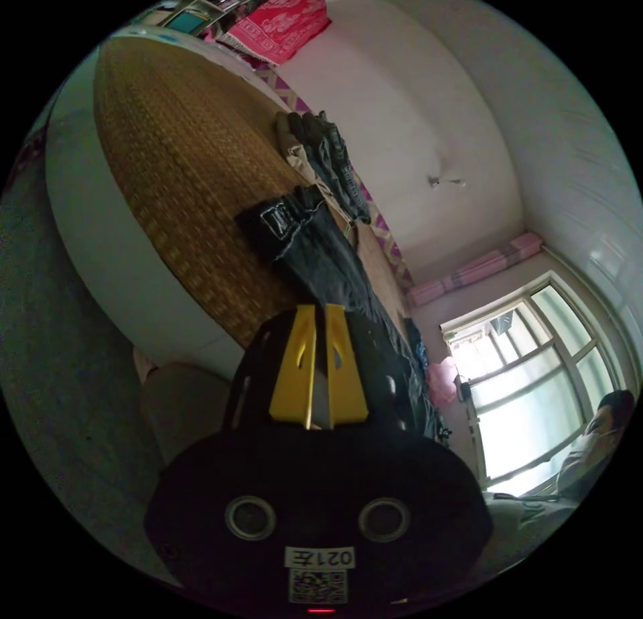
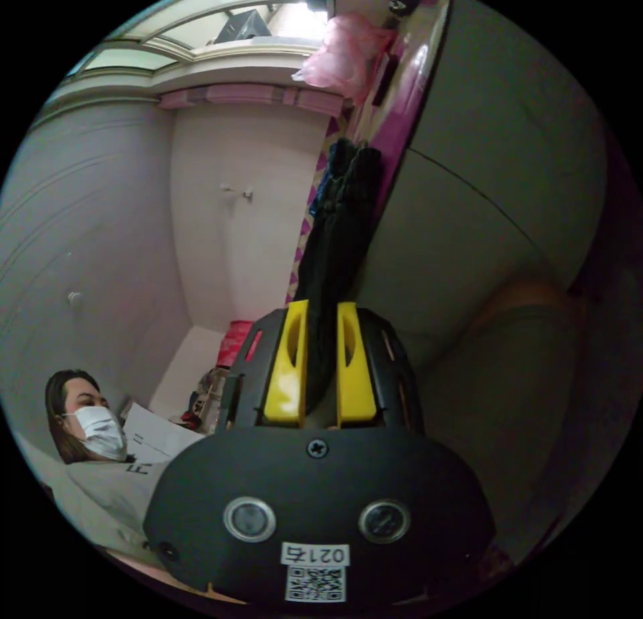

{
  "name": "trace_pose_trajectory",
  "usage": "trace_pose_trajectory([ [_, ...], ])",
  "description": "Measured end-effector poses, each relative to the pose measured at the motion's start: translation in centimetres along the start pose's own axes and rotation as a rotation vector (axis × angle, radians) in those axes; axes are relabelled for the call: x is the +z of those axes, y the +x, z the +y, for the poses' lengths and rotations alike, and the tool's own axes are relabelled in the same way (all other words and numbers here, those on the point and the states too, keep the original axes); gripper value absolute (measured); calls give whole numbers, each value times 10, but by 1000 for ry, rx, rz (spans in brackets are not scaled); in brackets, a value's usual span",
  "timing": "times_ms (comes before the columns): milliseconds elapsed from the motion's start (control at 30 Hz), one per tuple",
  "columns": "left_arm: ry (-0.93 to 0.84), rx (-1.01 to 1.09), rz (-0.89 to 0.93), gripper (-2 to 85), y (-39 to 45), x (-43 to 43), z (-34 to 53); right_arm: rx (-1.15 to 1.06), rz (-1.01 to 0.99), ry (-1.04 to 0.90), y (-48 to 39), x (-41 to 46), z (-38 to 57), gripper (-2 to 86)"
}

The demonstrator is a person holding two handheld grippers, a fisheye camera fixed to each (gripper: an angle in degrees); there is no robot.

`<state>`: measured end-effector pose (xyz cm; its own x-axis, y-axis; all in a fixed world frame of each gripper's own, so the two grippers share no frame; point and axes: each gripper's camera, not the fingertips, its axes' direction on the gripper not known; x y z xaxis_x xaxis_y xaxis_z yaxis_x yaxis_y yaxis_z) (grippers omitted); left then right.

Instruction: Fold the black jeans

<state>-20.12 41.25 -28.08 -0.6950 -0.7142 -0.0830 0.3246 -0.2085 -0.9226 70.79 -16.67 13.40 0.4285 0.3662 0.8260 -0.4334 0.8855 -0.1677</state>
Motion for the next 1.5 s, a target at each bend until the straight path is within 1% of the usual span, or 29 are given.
trace_pose_trajectory([
  [33,1,-16,20,-5,-3,3,0,-2,12,0,0,1,1,24],
  [167,-6,3,32,-9,6,7,-5,-41,-21,-18,-8,3,1,6],
  [267,-27,133,11,-9,49,9,-21,-94,-81,-51,-29,11,-12,2],
  [333,-64,273,-60,-9,99,19,-46,-182,-91,-91,-61,31,-35,0],
  [367,-77,306,-83,-9,112,23,-54,-207,-88,-103,-69,38,-43,0],
  [433,-139,404,-168,-9,156,54,-89,-272,-47,-158,-93,76,-78,0],
  [467,-153,415,-179,-9,164,64,-98,-277,-36,-171,-95,88,-87,0],
  [567,-244,416,-232,-7,186,135,-142,-255,25,-230,-88,161,-132,1],
  [633,-318,373,-276,-1,179,207,-171,-196,92,-279,-55,229,-160,3],
  [667,-330,356,-286,3,174,226,-177,-183,118,-284,-44,245,-164,4],
  [733,-380,294,-271,27,144,292,-189,-127,216,-312,5,300,-169,9],
  [767,-386,278,-278,37,136,302,-190,-112,232,-316,17,309,-167,11],
  [800,-353,262,-290,56,126,310,-190,-85,239,-318,36,321,-161,11],
  [867,-270,300,-234,68,123,300,-188,-99,173,-259,44,318,-142,10],
  [900,-240,311,-201,74,121,289,-185,-144,155,-246,40,314,-126,9],
  [967,-259,370,-182,81,125,279,-176,-254,146,-282,28,313,-97,7],
  [1067,-285,497,-226,97,140,278,-146,-415,73,-420,6,338,-29,2],
  [1100,-300,549,-263,102,146,283,-133,-478,53,-509,-2,358,5,-1],
  [1133,-305,597,-317,105,152,291,-120,-551,70,-591,-9,381,43,-3],
  [1167,-309,619,-340,106,153,295,-115,-590,86,-624,-11,392,63,-4],
  [1233,-359,685,-384,96,152,320,-95,-737,180,-719,-14,435,141,-5],
  [1267,-380,693,-398,90,150,328,-92,-765,207,-736,-12,445,160,-6],
  [1300,-436,707,-468,73,142,345,-85,-822,267,-771,-7,466,197,-6],
  [1367,-420,704,-499,38,139,346,-83,-908,368,-843,5,497,251,-6],
  [1400,-450,714,-526,5,137,348,-82,-981,468,-919,15,518,287,-6],
  [1433,-455,734,-531,-1,135,347,-81,-1068,587,-988,30,536,322,-7],
  [1500,-465,763,-564,-6,132,345,-80,-1209,634,-917,38,538,355,-7],
])
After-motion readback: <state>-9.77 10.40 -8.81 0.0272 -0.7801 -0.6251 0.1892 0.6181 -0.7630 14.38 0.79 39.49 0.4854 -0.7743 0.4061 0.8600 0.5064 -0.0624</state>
